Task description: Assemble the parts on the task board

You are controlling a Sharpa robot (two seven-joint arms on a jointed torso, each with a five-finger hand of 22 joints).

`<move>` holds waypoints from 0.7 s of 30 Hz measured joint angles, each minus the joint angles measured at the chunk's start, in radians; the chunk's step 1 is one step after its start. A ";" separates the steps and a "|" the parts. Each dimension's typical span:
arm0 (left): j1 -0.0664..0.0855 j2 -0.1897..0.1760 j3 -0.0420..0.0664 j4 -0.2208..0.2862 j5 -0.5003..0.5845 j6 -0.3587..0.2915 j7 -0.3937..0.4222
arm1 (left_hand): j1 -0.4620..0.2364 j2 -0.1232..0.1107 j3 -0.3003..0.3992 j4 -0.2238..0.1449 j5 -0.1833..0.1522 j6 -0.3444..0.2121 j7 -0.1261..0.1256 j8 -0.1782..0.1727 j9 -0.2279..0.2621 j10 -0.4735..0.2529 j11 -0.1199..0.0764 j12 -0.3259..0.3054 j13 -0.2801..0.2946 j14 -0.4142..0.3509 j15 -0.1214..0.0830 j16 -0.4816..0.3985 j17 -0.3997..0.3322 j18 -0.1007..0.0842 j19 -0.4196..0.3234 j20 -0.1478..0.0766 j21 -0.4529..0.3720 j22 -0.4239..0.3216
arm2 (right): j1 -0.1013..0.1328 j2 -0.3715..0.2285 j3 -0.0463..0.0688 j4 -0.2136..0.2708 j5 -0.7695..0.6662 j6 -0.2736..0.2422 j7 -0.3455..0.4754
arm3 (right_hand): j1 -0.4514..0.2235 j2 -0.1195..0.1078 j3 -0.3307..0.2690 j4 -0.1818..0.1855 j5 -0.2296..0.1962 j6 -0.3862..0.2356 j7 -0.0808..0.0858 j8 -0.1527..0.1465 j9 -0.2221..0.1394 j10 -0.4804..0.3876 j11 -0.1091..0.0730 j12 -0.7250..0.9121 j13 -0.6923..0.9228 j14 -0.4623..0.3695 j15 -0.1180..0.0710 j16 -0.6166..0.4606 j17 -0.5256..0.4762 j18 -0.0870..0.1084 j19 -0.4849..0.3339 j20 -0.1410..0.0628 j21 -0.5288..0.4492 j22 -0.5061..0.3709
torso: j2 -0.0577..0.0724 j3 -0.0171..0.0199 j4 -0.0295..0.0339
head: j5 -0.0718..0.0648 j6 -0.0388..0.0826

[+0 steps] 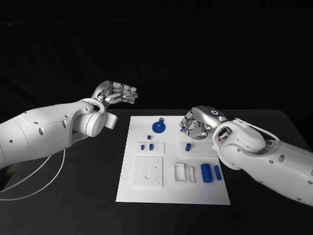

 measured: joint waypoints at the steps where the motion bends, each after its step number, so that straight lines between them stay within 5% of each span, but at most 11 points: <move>1: 0.000 0.002 0.000 0.000 0.000 0.000 0.000 | 0.000 0.000 0.000 0.000 0.000 0.000 0.000 0.000 0.000 0.000 0.000 0.000 0.000 0.000 0.000 0.000 0.000 0.000 0.000 0.000 0.000 0.000 | 0.000 0.007 -0.004 0.005 -0.002 0.000 0.000 | 0.000 0.000 0.000 0.000 0.000 0.000 0.000 0.000 0.000 0.000 0.000 0.000 0.000 0.000 0.000 0.000 -0.001 0.000 0.000 0.000 -0.002 0.002 | 0.000 -0.0003 0.0001 | 0.004 -0.001; 9: 0.000 0.013 0.000 0.008 0.001 0.000 0.000 | 0.004 0.004 0.000 0.000 0.000 0.000 0.000 0.000 0.000 -0.002 0.002 0.000 0.000 0.000 0.000 0.000 0.000 0.000 0.000 0.000 0.000 0.002 | -0.005 0.061 -0.058 0.017 -0.034 0.008 0.000 | 0.000 0.000 -0.003 -0.003 0.000 0.000 0.000 -0.001 0.000 0.000 0.000 0.000 0.000 0.000 0.000 0.000 -0.005 -0.002 0.000 0.000 -0.002 0.012 | 0.001 -0.0005 0.0019 | 0.038 -0.017; 21: 0.000 0.025 -0.001 0.014 0.002 0.000 -0.001 | 0.004 0.004 0.000 0.000 0.000 0.000 0.000 0.000 0.000 -0.004 0.004 0.000 0.000 0.000 0.000 0.000 0.000 0.000 0.000 0.000 0.000 0.003 | -0.017 0.118 -0.117 0.024 -0.087 0.030 0.000 | 0.000 0.009 -0.004 -0.010 0.002 -0.002 0.001 0.001 0.003 0.000 0.000 0.000 -0.001 0.000 0.000 0.000 -0.009 0.004 0.000 0.000 -0.016 0.022 | 0.002 0.0012 0.0013 | 0.078 -0.035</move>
